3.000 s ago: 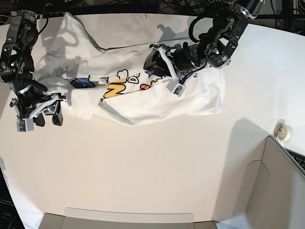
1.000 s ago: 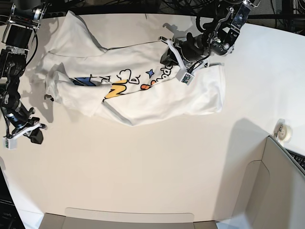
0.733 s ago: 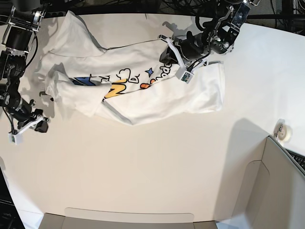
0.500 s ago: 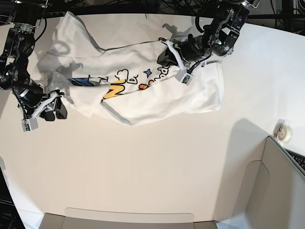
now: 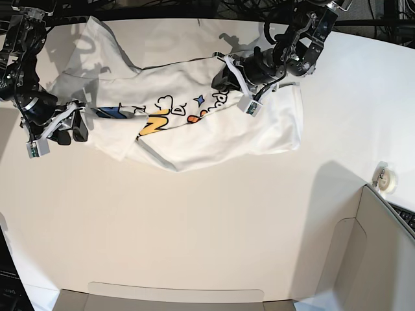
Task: Layout the t-shirt on the table in an organized manner, then fold the t-shirt properly
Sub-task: 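Pull the t-shirt edge with the right gripper away from the left gripper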
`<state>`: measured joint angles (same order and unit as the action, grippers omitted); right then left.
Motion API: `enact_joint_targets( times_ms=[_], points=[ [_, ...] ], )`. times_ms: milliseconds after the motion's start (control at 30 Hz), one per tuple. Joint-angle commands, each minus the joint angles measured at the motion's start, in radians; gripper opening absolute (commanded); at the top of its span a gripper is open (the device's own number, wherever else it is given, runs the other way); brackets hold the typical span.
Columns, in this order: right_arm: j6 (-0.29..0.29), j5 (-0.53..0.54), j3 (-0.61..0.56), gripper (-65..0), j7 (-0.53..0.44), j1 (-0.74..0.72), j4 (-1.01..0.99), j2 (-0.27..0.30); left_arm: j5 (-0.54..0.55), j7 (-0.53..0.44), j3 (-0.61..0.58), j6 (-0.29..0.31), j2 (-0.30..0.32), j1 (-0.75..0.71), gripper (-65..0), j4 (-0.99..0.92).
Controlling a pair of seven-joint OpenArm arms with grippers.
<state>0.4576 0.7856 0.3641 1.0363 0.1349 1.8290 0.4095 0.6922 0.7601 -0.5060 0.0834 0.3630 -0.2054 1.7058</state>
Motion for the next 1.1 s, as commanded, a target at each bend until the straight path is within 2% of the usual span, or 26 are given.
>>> enact_joint_targets(
  times_ms=[0, 300, 433, 733, 933, 1067],
  points=[
    [0.0, 0.011, 0.005, -36.1, -0.026, -0.017, -0.001, 0.015, -0.059, 0.072, -0.004, -0.035, 0.009, -0.012, -63.5, -0.016],
    [0.0, 0.013, 0.008, -36.1, -0.029, -0.07, -0.222, 0.013, -0.059, 0.071, -0.004, -0.035, 0.009, -0.016, -63.5, -0.016],
    [0.0, 0.018, 0.006, -36.1, -0.026, -0.073, -0.209, -0.017, -0.059, 0.071, -0.004, -0.035, 0.009, -0.016, -63.5, -0.016],
    [0.002, 0.018, -0.072, -36.1, -0.024, -0.073, -0.11, -0.021, -0.059, 0.071, -0.004, -0.035, 0.009, -0.016, -63.5, -0.016],
    [-0.001, 0.011, -0.083, -36.1, -0.026, -0.145, -0.137, -0.022, -0.059, 0.069, -0.004, -0.035, 0.009, -0.016, -63.5, -0.016],
    [-0.001, 0.011, -0.113, -36.1, -0.026, -0.232, -0.26, -0.031, -0.059, 0.069, -0.004, -0.035, 0.009, -0.013, -63.5, -0.016]
  ],
)
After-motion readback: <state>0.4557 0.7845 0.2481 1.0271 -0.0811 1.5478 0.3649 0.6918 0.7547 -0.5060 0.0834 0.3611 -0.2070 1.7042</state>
